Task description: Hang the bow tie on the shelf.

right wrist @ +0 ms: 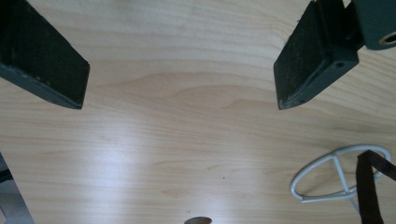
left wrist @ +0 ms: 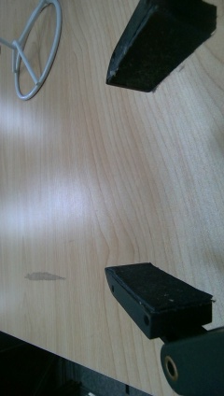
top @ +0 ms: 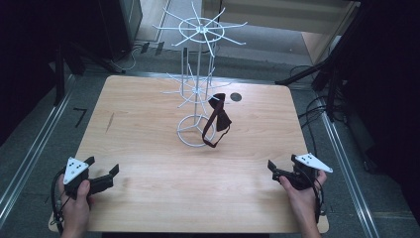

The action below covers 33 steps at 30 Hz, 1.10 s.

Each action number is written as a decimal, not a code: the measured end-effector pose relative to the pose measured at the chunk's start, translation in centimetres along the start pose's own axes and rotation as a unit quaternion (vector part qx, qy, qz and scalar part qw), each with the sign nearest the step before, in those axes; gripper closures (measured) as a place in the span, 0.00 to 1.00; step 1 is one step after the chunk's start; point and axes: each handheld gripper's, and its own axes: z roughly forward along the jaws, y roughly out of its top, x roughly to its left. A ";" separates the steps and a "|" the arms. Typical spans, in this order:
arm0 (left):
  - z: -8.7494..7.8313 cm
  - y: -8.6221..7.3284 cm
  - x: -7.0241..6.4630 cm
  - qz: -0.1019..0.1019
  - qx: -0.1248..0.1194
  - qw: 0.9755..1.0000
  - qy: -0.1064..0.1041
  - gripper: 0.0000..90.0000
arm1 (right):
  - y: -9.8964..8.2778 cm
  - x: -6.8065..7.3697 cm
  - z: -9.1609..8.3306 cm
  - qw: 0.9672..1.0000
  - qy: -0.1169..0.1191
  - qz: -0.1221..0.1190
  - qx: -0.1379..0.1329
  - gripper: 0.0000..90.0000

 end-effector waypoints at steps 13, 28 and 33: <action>0.0 0.0 0.0 -0.003 -0.002 1.000 0.000 0.10 | -2.9 -2.3 -2.2 0.999 -0.021 0.024 0.005 0.04; -0.1 0.0 0.1 -0.003 -0.001 1.000 -0.001 0.10 | -5.1 -4.7 -5.9 0.997 -0.060 0.047 -0.006 0.04; -0.1 0.0 0.0 -0.002 -0.001 1.000 -0.002 0.10 | -5.3 -4.4 -5.9 0.997 -0.066 0.034 -0.007 0.06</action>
